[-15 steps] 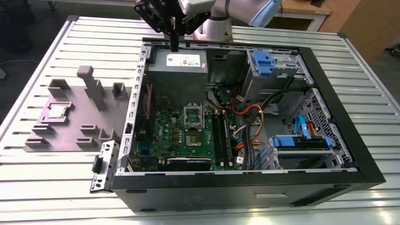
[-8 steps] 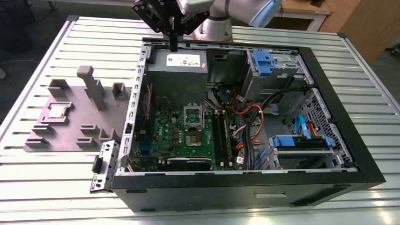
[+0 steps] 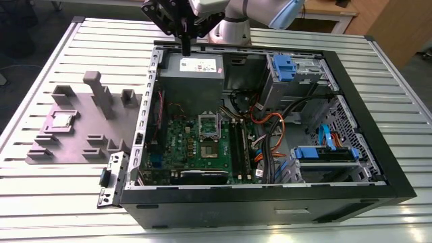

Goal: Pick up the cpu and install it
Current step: 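Reach for the cpu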

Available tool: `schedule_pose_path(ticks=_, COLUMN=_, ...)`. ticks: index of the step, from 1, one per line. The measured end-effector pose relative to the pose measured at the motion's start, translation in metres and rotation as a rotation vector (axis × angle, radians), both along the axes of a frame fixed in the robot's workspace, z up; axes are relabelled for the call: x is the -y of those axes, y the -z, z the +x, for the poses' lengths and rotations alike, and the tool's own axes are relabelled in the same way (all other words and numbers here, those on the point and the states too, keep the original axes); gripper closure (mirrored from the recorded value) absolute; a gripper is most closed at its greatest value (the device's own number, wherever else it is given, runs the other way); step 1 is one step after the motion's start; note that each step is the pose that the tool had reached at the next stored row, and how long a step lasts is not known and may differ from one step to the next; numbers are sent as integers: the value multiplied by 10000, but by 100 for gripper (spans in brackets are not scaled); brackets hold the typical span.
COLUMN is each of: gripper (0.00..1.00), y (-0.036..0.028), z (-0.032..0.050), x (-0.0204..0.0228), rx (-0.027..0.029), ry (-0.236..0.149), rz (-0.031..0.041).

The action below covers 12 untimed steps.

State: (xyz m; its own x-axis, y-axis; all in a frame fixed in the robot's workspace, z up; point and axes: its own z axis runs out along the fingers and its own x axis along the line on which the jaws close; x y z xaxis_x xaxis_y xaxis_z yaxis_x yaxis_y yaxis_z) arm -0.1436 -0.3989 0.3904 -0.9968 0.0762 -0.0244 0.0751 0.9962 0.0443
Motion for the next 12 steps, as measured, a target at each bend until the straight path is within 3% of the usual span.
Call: schedule_pose_path(ticks=12, gripper=89, y=3, z=-37, x=0, rx=0, ry=2, rz=0)
